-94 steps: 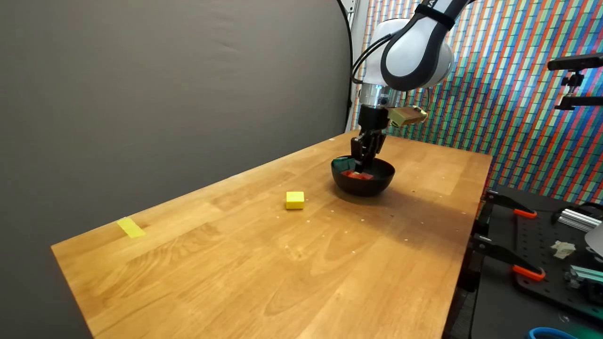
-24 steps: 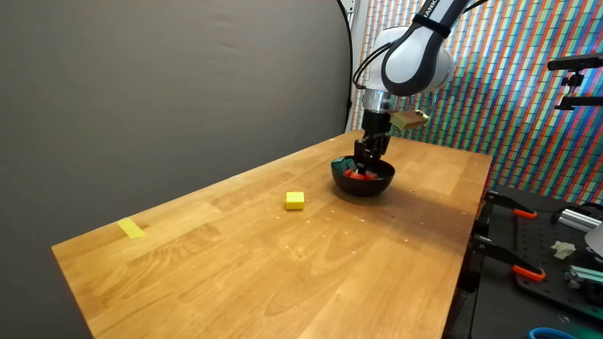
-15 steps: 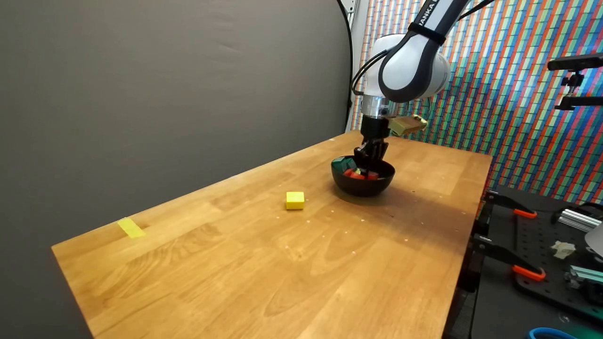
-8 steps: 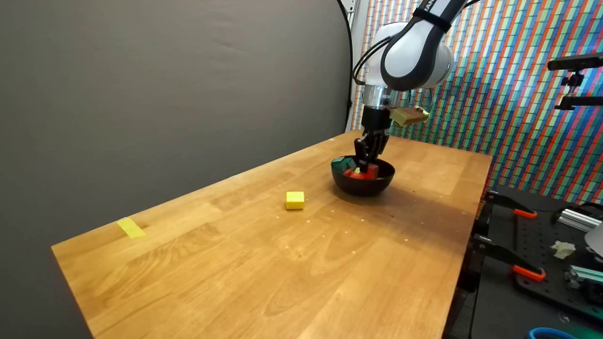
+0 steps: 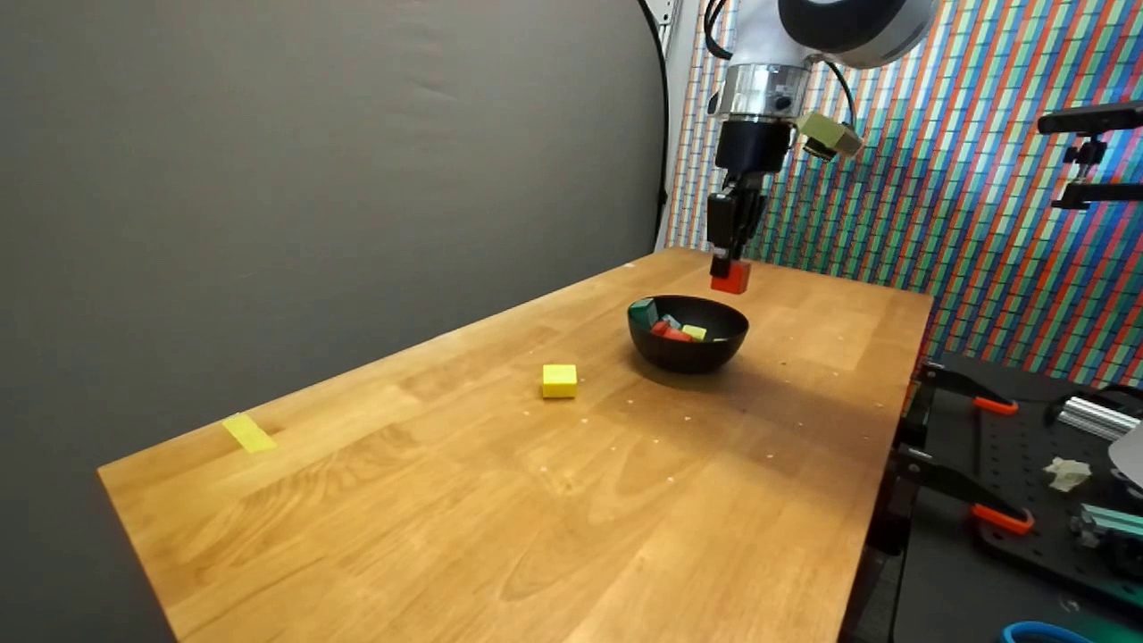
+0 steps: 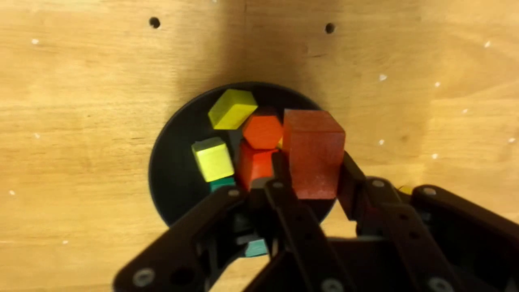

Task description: Move the blocks in the black bowl and put them around the bowl

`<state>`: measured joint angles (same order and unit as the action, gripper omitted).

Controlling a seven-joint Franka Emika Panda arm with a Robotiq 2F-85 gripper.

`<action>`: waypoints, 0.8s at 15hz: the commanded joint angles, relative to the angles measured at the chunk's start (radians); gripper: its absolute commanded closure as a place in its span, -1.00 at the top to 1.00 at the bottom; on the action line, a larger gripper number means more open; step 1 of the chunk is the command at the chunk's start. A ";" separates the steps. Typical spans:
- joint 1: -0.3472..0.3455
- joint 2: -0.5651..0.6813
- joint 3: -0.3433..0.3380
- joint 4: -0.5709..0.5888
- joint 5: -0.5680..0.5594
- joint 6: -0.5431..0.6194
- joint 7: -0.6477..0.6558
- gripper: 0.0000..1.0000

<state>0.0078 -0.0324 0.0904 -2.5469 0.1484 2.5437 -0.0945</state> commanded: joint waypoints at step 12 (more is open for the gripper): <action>0.207 0.130 0.120 -0.095 -0.143 0.278 0.145 -0.81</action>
<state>0.2117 0.0241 0.2138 -2.6139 0.0907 2.6632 -0.0489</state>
